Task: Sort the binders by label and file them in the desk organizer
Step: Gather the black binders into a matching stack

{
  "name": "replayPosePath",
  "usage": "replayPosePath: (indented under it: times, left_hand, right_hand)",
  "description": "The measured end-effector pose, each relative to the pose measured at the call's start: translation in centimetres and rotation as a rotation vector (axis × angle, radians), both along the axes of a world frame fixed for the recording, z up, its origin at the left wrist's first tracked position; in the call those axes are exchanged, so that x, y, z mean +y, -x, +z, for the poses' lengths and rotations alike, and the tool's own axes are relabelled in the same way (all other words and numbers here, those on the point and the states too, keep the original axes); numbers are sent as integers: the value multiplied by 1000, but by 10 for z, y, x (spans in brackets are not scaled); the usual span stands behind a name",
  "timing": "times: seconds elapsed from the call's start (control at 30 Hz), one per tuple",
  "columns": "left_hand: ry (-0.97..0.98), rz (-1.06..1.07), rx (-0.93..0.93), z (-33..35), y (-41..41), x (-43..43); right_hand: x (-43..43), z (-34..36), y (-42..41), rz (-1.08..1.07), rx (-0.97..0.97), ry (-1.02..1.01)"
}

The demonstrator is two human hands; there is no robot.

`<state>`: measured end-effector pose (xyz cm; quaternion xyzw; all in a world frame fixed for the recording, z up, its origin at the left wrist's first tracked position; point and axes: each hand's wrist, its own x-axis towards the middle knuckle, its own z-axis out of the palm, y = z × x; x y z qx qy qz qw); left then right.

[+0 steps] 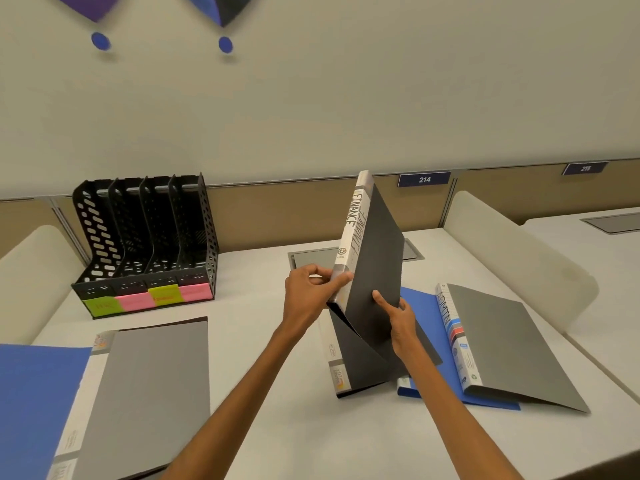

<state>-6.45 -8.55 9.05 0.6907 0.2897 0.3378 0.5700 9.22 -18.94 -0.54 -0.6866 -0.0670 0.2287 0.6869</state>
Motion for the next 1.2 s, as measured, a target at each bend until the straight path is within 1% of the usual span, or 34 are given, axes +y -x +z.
replayPosePath:
  times: [0.2, 0.57, 0.73, 0.9, 1.0, 1.1, 1.2]
  left_hand:
    - [145, -53, -65, 6, -3, 2]
    - [181, -159, -125, 9, -2, -9]
    - [194, -142, -120, 8, 1, -7]
    - [239, -102, -93, 3, 13, 2]
    - [281, -63, -66, 0, 29, 11]
    - [300, -100, -5, -9, 52, 25]
    - [354, -122, 15, -21, 79, 41]
  right_hand:
    - [-3, -1, 5, 54, 44, -69]
    - [-8, -5, 10, 111, 44, -103]
    - [-6, -9, 11, 121, 41, -114]
    - [0, -11, 10, 127, 2, -77]
    - [6, -15, 8, 106, -38, -23]
    - [15, -21, 11, 114, -69, 8]
    - [26, -25, 21, 134, -80, 47]
